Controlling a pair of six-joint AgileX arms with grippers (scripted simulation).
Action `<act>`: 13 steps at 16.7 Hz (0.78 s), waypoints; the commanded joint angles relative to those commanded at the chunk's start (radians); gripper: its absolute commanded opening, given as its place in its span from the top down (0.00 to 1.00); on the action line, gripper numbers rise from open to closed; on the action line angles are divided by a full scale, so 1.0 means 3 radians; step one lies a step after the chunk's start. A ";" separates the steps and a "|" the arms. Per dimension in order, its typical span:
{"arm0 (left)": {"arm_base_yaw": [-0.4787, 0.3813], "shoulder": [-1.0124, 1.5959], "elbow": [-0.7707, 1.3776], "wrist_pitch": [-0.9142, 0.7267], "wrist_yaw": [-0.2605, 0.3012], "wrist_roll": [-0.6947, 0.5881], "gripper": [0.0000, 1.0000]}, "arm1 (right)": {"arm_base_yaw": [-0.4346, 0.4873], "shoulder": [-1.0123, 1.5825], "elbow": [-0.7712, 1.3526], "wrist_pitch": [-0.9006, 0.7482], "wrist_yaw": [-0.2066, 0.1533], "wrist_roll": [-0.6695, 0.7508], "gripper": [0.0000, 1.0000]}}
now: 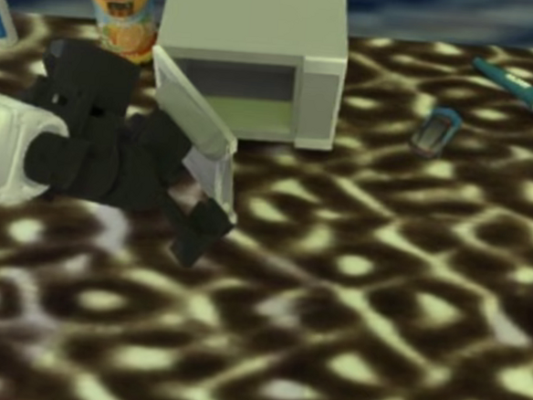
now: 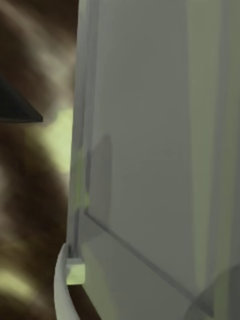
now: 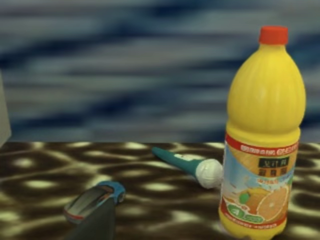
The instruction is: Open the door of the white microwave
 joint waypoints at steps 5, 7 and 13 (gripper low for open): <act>-0.0048 -0.0252 -0.0051 -0.0188 -0.0045 -0.0048 0.00 | 0.0000 0.0000 0.0000 0.0000 0.0000 0.0000 0.00; -0.0090 -0.0540 -0.0099 -0.0380 -0.0084 -0.0107 0.00 | 0.0000 0.0000 0.0000 0.0000 0.0000 0.0000 0.00; -0.0153 -0.0904 -0.0165 -0.0672 -0.0139 -0.0198 0.00 | 0.0000 0.0000 0.0000 0.0000 0.0000 0.0000 0.00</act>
